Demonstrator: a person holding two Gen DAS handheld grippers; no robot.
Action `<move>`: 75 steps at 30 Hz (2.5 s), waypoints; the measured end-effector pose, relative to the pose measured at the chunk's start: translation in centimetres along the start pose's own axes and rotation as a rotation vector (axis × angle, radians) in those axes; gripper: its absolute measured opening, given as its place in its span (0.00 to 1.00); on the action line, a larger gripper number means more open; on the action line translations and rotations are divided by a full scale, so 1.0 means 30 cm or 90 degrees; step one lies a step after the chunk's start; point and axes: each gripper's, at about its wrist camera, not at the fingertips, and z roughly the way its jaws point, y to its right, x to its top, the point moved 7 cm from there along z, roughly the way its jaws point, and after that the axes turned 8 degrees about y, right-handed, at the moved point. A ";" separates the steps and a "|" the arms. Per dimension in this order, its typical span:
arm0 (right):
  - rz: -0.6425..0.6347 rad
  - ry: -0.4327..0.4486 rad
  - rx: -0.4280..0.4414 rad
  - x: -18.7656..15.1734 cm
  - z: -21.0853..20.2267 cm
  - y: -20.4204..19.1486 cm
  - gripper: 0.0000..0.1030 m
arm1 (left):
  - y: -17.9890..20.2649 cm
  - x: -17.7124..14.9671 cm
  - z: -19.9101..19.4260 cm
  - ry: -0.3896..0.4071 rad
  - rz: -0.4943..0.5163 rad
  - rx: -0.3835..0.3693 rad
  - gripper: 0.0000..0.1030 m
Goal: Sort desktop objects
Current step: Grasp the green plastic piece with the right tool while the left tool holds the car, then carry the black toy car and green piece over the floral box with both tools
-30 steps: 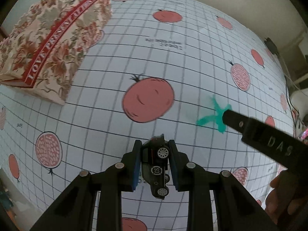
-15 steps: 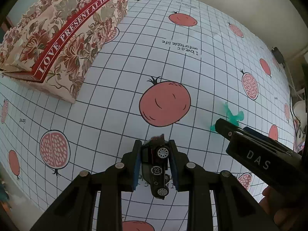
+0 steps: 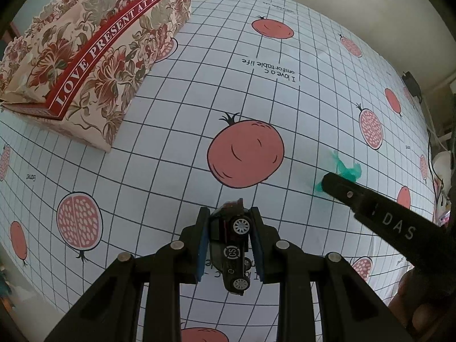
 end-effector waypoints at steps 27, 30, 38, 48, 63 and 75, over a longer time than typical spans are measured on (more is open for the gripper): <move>0.109 0.151 0.046 0.133 -0.225 0.116 0.25 | 0.112 0.032 -0.006 0.011 0.020 0.017 0.27; 0.118 0.163 0.048 0.143 -0.239 0.129 0.25 | 0.133 0.040 -0.002 0.008 0.014 0.013 0.27; 0.175 0.203 0.045 0.180 -0.293 0.221 0.25 | 0.205 0.119 -0.047 0.041 -0.008 0.006 0.27; 0.265 0.268 0.074 0.245 -0.324 0.314 0.25 | 0.233 0.324 -0.094 0.114 -0.022 -0.003 0.27; 0.313 0.447 0.073 0.304 -0.471 0.307 0.25 | 0.209 0.449 -0.135 0.191 -0.091 -0.069 0.27; 0.280 0.446 0.073 0.321 -0.426 0.193 0.25 | 0.037 0.457 -0.171 0.211 -0.179 -0.094 0.27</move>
